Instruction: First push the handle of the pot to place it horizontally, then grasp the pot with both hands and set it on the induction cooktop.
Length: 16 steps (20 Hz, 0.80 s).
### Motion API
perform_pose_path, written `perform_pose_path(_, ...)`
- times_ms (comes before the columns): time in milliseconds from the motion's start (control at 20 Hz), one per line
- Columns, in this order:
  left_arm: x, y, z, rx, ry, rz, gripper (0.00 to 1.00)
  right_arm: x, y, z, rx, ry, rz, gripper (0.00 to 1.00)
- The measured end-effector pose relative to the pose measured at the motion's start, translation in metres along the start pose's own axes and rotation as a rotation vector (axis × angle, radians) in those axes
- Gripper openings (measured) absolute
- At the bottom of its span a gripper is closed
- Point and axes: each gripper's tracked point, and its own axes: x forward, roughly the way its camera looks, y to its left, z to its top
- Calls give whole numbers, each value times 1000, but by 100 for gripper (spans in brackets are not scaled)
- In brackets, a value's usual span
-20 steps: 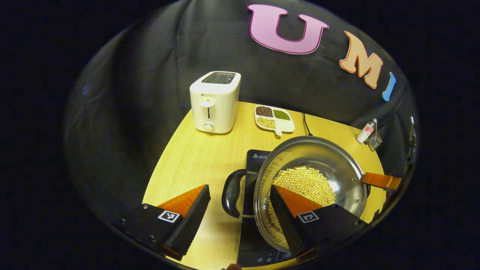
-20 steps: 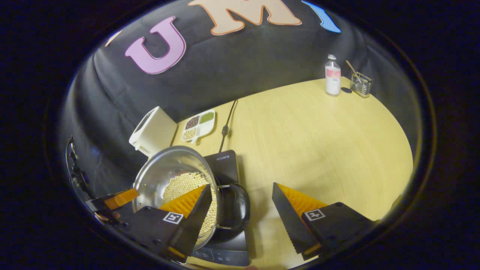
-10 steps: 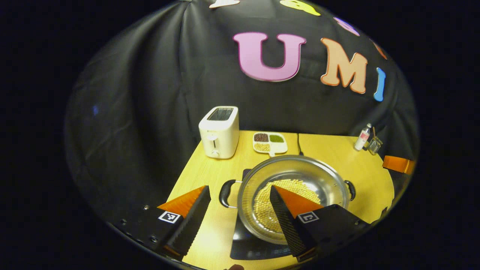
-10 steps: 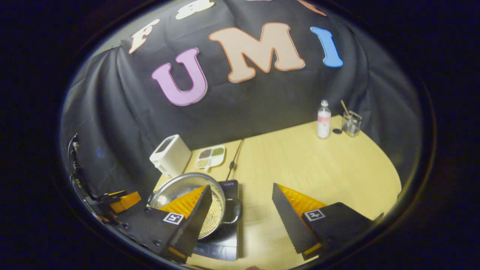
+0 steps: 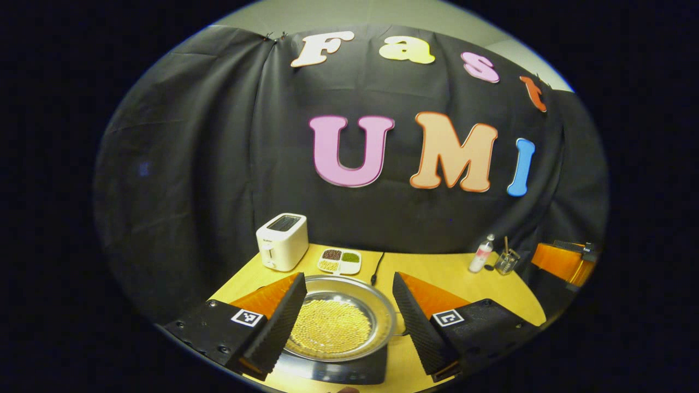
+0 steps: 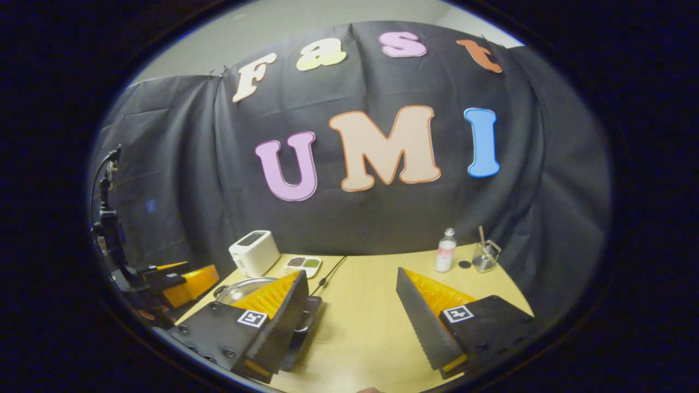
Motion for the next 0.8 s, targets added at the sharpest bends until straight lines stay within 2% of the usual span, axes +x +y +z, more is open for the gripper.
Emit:
perform_pose_path(50,-9,-12,10,7,-35,7,97,-10,-13,5,-23,-18,-12,92)
perform_pose_path(100,-17,-26,18,14,-72,11,97,-22,-30,13,-54,-37,-29,100)
perform_pose_path(150,-26,-38,26,23,-104,16,96,-33,-45,21,-85,-56,-41,100)
perform_pose_path(200,-34,-49,32,33,-138,19,94,-46,-56,29,-112,-78,-44,92)
perform_pose_path(300,-49,-73,44,44,-200,23,96,-67,-72,43,-147,-132,-38,93)
perform_pose_path(350,-57,-85,47,46,-216,25,99,-76,-79,48,-156,-152,-27,93)
perform_pose_path(400,-65,-96,46,46,-222,30,96,-86,-86,50,-158,-163,-17,93)
perform_pose_path(550,-87,-119,40,41,-233,52,96,-108,-103,54,-144,-187,13,93)
perform_pose_path(800,-107,-150,44,70,-250,35,94,-132,-133,65,-108,-221,18,93)
